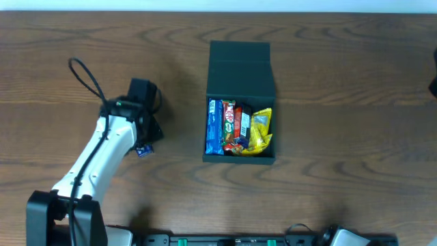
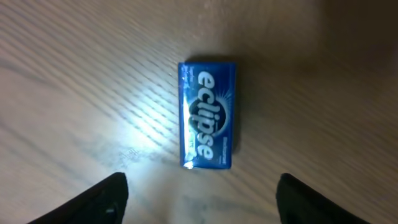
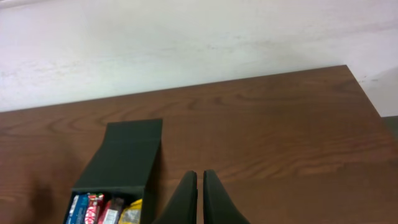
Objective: Pack container
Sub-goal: 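Move the left gripper to the blue Eclipse mint tin and grasp it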
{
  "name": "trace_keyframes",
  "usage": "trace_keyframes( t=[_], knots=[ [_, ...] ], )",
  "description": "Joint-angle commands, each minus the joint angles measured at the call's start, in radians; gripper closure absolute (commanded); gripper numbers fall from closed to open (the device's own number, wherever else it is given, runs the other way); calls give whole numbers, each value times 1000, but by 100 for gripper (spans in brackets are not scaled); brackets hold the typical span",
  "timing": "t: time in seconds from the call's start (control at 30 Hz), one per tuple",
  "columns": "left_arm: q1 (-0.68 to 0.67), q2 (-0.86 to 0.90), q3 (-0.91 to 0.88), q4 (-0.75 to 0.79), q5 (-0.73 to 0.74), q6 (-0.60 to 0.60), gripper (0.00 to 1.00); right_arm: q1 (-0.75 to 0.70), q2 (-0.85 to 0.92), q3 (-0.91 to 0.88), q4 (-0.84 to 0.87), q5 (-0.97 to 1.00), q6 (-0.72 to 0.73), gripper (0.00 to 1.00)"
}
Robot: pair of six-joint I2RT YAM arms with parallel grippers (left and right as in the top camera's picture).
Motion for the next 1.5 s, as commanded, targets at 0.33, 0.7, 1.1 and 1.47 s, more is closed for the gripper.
trace_keyframes(
  t=[0.33, 0.7, 1.1, 1.47],
  knots=[
    [42, 74, -87, 154, 79, 121, 19, 3, -6, 8, -5, -8, 8, 94],
    [76, 157, -86, 201, 111, 138, 33, 3, -6, 7, -5, -8, 8, 95],
    [76, 206, -86, 212, 119, 138, 43, 3, -6, 7, -5, -8, 8, 94],
    [76, 206, -84, 212, 138, 137, 64, 3, -6, 7, -4, -8, 8, 95]
  ],
)
